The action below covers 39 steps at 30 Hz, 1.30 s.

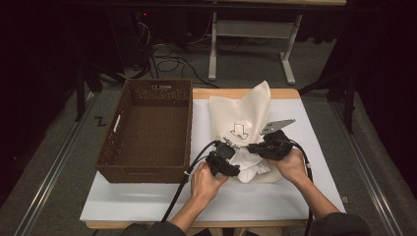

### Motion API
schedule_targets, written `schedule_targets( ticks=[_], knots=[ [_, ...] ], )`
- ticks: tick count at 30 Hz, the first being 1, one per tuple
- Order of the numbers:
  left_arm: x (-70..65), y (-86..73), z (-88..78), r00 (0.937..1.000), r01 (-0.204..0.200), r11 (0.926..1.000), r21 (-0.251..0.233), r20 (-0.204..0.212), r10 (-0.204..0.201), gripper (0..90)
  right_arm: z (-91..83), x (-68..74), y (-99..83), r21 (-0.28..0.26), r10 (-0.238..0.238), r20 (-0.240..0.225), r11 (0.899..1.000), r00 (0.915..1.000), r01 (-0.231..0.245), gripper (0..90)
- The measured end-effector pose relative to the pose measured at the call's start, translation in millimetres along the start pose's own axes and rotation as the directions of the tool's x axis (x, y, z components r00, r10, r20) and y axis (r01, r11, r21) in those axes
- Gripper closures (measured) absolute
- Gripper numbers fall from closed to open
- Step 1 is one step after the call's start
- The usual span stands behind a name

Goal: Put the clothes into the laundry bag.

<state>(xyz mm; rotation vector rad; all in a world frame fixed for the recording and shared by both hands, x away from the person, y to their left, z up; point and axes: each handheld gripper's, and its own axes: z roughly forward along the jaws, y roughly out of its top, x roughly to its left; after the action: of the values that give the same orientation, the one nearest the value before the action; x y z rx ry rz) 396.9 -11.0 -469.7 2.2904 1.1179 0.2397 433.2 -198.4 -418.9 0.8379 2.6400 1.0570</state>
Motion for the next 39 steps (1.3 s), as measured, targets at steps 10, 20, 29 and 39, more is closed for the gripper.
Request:
schedule_targets(
  ticks=[10,20,29,39],
  knots=[
    [1.6,1.2,17.1,0.9973,0.025,0.9994,0.026,0.068,-0.027,82.4,2.7,-1.6,-3.3,0.015,0.004,0.004,1.0,1.0,-0.004,88.7],
    [16.5,25.9,0.6,0.9823,0.13,0.9837,-0.124,0.151,-0.111,83.8,-5.2,5.9,9.4,-0.019,-0.02,-0.023,1.0,0.9995,0.02,88.9],
    [21.3,34.0,16.4,0.9861,0.156,0.971,-0.181,0.085,-0.143,80.8,-1.5,7.3,6.9,-0.015,-0.011,-0.031,1.0,0.9995,0.011,88.8],
    [14.1,20.0,-3.4,0.998,0.061,0.9903,-0.125,0.024,-0.058,50.8,-0.2,0.5,1.1,-0.009,0.01,-0.005,1.0,0.9999,-0.01,88.7]
  ],
)
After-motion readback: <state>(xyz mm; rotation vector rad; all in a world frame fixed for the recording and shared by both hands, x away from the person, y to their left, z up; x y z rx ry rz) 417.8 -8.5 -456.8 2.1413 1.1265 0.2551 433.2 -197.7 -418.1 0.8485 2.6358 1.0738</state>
